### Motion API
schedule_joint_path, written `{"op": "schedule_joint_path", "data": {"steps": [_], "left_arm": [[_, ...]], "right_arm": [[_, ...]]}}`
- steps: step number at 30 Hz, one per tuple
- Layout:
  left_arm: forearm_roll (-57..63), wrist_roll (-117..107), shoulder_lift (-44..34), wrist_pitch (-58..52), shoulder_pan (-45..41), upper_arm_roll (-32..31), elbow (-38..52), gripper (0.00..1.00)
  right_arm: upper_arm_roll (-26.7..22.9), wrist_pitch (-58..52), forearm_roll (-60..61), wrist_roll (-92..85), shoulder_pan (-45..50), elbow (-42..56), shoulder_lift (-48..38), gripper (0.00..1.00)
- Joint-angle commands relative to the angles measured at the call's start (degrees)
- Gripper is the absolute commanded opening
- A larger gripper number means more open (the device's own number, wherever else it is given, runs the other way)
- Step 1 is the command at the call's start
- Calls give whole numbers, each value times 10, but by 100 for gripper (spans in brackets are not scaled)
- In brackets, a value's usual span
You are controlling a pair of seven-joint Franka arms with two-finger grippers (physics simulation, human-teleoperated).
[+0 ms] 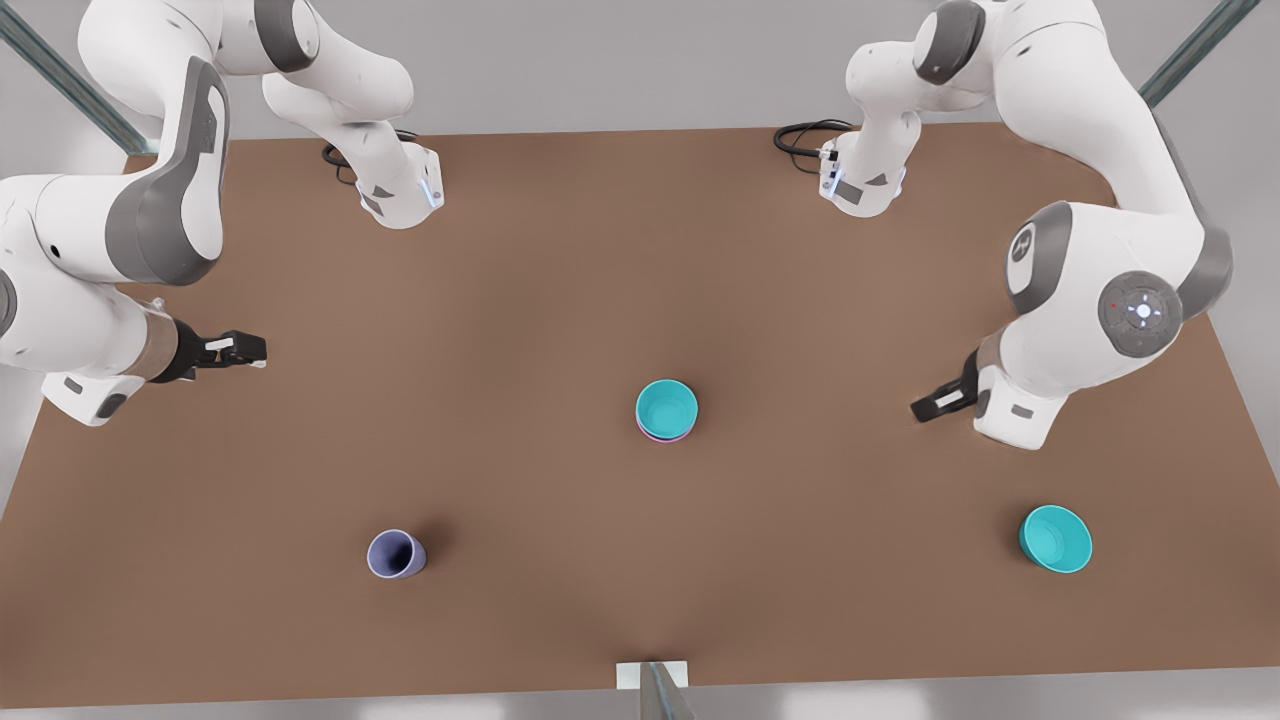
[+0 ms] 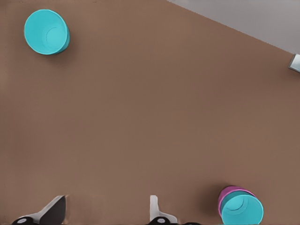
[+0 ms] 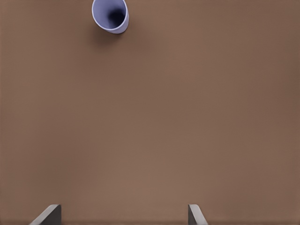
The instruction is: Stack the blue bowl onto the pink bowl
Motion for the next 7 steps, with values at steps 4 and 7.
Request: {"op": "schedule_joint_path", "data": {"steps": [4,7], "left_arm": [[27,260,-112,14,89,-44,-152,100],[16,260,-149,57,86,-43,-207,100]], "right_arm": [[0,0,0,-5,0,1,-1,100],[0,0,1,-5,0,1,-1,100]]}}
